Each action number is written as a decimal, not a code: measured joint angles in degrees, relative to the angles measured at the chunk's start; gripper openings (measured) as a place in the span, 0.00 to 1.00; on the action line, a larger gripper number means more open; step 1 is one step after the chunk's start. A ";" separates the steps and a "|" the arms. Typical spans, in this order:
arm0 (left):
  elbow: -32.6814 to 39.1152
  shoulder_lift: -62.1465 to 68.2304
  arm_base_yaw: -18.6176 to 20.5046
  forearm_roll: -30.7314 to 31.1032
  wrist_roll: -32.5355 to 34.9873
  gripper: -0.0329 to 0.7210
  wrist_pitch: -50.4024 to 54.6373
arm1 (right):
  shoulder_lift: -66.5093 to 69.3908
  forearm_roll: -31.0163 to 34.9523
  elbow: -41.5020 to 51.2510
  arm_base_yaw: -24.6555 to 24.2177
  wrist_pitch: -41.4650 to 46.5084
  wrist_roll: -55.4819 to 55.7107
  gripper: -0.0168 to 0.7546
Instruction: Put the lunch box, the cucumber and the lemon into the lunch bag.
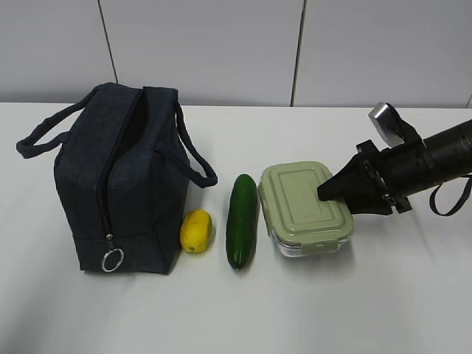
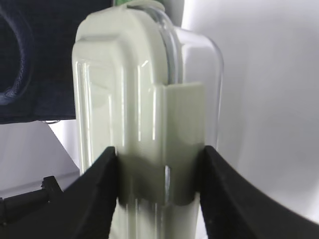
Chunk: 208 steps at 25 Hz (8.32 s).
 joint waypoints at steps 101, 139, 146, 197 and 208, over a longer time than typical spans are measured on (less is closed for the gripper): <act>-33.87 59.80 0.00 -50.65 32.43 0.04 1.45 | -6.40 20.69 -7.23 17.38 -12.17 4.44 0.49; -33.97 68.64 -2.41 -64.34 39.37 0.04 4.29 | -2.29 26.66 -7.23 22.56 -19.72 -0.93 0.49; -33.97 68.64 -2.41 -66.33 40.53 0.04 4.29 | -2.29 29.16 -7.28 22.56 -22.20 -2.27 0.49; -33.97 68.64 -2.41 -66.69 40.80 0.04 4.48 | 6.77 30.92 -13.32 27.92 -18.95 -2.03 0.50; -33.97 68.64 -2.41 -66.69 40.80 0.04 4.48 | 6.77 30.92 -13.32 27.92 -18.75 -2.03 0.53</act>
